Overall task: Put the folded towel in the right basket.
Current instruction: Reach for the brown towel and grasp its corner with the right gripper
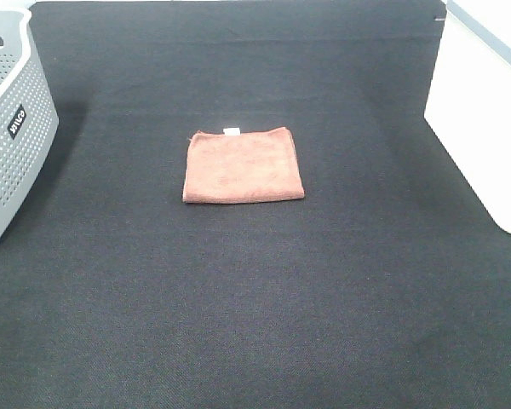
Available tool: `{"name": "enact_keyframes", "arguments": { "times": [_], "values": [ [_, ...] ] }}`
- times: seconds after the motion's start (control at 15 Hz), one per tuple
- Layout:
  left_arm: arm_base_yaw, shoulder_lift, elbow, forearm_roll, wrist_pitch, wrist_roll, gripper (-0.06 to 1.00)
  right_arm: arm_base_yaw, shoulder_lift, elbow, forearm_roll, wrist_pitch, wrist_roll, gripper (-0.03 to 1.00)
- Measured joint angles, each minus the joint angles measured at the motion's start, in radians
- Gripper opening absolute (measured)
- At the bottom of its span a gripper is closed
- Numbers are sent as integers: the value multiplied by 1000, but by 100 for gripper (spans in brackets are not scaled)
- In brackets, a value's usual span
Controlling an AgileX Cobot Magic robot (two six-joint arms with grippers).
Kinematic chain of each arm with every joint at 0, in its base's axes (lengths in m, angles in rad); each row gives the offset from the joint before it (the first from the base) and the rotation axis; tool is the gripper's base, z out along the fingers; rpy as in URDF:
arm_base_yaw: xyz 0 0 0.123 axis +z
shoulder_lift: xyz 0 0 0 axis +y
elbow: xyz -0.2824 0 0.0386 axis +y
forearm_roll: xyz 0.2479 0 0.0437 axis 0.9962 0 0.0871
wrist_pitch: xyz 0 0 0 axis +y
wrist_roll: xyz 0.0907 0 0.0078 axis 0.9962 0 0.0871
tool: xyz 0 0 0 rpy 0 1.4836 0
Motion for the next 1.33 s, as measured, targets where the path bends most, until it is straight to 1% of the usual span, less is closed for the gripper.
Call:
{"name": "enact_keyframes", "arguments": {
  "times": [1.33],
  "values": [
    [0,0,0,0,0,0,88,0,0,0,0,0,0,66]
  ]
}}
